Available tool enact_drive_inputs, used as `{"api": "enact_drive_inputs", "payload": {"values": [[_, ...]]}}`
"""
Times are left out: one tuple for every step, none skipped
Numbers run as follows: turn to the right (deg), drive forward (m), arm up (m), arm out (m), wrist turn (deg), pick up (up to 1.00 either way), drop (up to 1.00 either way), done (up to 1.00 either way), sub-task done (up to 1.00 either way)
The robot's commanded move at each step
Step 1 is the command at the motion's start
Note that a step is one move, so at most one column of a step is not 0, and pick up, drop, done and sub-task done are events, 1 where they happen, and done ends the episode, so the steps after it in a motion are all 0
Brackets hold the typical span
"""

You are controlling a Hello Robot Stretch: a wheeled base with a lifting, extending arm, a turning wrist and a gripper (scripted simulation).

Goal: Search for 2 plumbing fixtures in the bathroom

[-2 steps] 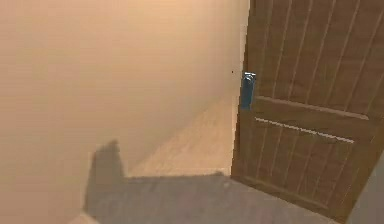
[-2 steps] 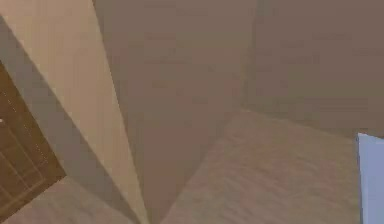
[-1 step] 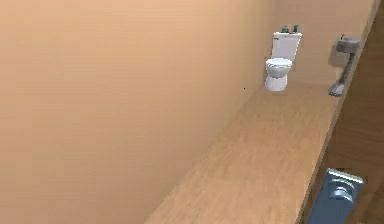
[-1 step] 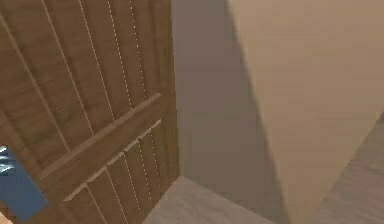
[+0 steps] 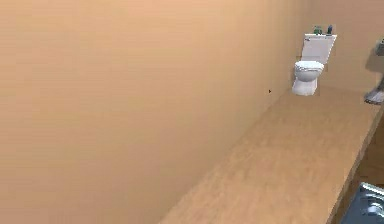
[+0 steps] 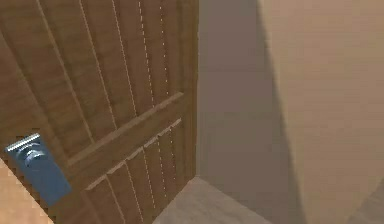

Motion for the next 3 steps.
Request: {"api": "enact_drive_inputs", "payload": {"values": [[0.0,0.50,0.00,0.00,0.0,0.00,0.00,0.00,0.00],[36.0,0.00,0.00,0.00,0.0,0.00,0.00,0.00,0.00],[0.0,0.50,0.00,0.00,0.0,0.00,0.00,0.00,0.00]]}}
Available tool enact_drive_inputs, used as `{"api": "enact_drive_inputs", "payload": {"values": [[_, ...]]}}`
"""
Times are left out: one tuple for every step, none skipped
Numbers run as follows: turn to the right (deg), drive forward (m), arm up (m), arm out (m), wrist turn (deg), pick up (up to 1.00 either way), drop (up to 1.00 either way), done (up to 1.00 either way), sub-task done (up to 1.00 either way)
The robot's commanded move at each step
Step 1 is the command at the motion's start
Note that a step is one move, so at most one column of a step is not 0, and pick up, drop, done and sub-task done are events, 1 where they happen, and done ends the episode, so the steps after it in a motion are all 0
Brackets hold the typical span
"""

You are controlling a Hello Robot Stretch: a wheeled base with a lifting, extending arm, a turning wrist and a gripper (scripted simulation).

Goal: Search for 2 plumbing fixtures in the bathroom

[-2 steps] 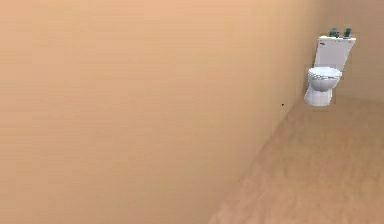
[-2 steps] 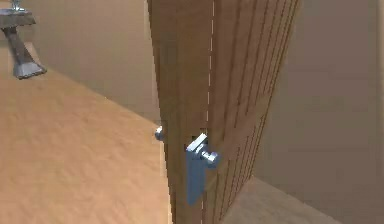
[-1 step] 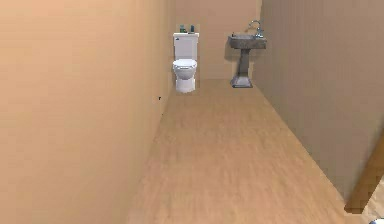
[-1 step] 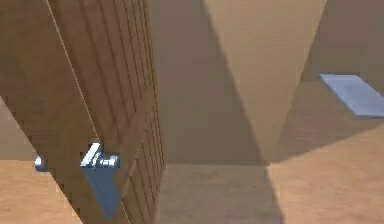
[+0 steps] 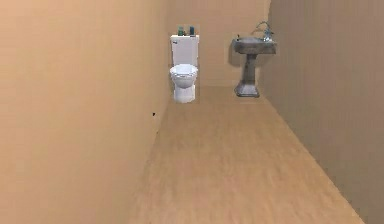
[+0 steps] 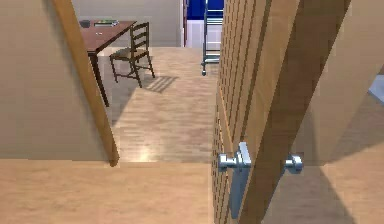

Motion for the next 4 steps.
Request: {"api": "enact_drive_inputs", "payload": {"values": [[6.0,0.00,0.00,0.00,0.0,0.00,0.00,0.00,0.00],[0.0,1.00,0.00,0.00,0.0,0.00,0.00,0.00,0.00],[0.0,1.00,0.00,0.00,0.0,0.00,0.00,0.00,0.00],[0.0,0.60,0.00,0.00,0.0,0.00,0.00,0.00,0.00]]}}
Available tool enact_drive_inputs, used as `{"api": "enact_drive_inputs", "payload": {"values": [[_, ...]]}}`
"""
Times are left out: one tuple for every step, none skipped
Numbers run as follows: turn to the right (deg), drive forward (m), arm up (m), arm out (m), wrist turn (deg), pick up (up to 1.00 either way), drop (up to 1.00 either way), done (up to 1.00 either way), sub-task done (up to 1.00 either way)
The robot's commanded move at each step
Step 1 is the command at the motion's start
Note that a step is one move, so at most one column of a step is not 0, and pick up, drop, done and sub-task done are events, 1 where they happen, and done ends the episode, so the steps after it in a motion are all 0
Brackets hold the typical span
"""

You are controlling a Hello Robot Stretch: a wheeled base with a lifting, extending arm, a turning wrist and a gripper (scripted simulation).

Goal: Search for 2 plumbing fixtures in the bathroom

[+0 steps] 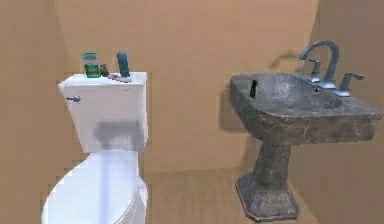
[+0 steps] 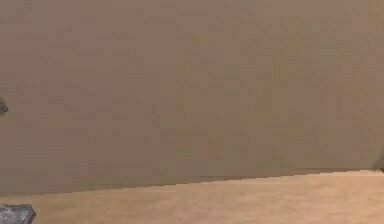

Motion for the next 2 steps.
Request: {"api": "enact_drive_inputs", "payload": {"values": [[-27.0,0.00,0.00,0.00,0.0,0.00,0.00,0.00,0.00],[0.0,0.00,0.00,0.00,0.0,0.00,0.00,0.00,1.00]]}}
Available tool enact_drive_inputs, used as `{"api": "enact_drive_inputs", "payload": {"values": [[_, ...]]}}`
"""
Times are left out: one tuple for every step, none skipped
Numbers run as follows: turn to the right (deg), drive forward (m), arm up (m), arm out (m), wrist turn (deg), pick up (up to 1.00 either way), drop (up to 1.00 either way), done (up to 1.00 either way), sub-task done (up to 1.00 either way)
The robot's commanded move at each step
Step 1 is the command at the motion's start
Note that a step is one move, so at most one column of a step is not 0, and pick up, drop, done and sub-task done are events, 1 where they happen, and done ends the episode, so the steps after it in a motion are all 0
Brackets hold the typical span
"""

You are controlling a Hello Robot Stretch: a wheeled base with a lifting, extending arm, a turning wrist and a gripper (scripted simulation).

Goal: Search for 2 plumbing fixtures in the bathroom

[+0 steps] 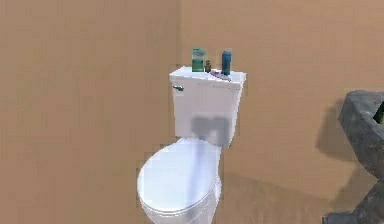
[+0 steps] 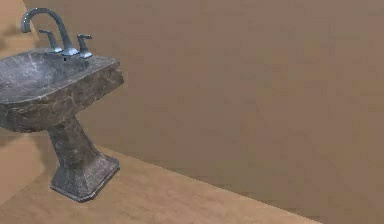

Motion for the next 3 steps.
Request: {"api": "enact_drive_inputs", "payload": {"values": [[45.0,0.00,0.00,0.00,0.0,0.00,0.00,0.00,0.00],[21.0,0.00,0.00,0.00,0.0,0.00,0.00,0.00,0.00],[0.0,0.20,0.00,0.00,0.0,0.00,0.00,0.00,0.00]]}}
